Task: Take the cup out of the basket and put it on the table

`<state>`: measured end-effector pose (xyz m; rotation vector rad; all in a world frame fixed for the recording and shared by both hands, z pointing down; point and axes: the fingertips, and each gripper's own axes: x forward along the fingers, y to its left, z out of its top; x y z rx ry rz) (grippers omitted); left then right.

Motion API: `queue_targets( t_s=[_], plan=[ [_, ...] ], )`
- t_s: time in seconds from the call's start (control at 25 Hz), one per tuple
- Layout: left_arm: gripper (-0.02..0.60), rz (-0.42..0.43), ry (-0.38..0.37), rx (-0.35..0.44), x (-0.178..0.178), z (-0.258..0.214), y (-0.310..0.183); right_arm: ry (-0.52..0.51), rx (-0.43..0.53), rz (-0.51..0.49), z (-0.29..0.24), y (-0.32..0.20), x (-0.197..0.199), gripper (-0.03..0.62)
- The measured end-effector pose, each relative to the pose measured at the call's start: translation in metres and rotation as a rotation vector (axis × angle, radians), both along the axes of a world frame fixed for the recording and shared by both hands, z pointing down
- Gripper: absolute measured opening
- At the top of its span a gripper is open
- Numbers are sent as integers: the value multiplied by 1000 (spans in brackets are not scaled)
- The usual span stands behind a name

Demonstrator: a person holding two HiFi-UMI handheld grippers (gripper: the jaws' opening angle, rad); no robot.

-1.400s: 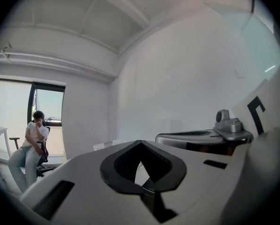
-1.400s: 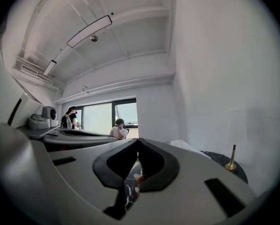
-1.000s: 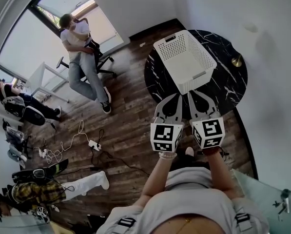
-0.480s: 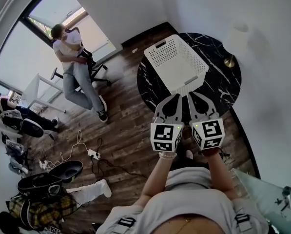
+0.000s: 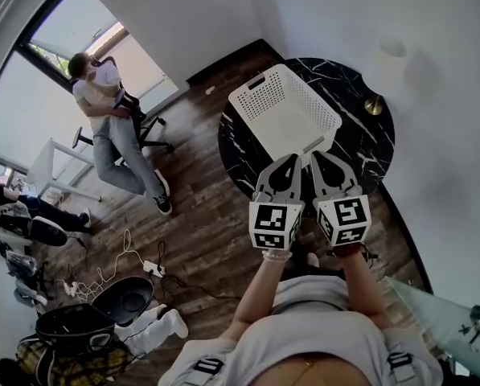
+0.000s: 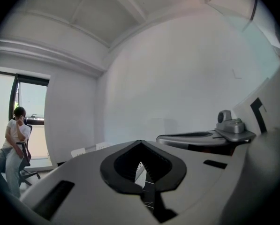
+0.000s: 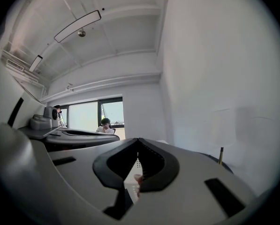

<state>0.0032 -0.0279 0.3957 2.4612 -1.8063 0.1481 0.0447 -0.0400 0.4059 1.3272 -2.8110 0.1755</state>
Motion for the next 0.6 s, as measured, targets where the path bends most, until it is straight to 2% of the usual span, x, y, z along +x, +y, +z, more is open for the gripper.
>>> queue_targets(
  t_s=[0.6],
  plan=[
    [6, 81, -4, 17, -80, -2, -61, 12, 7, 72, 0, -56, -81, 9]
  ],
)
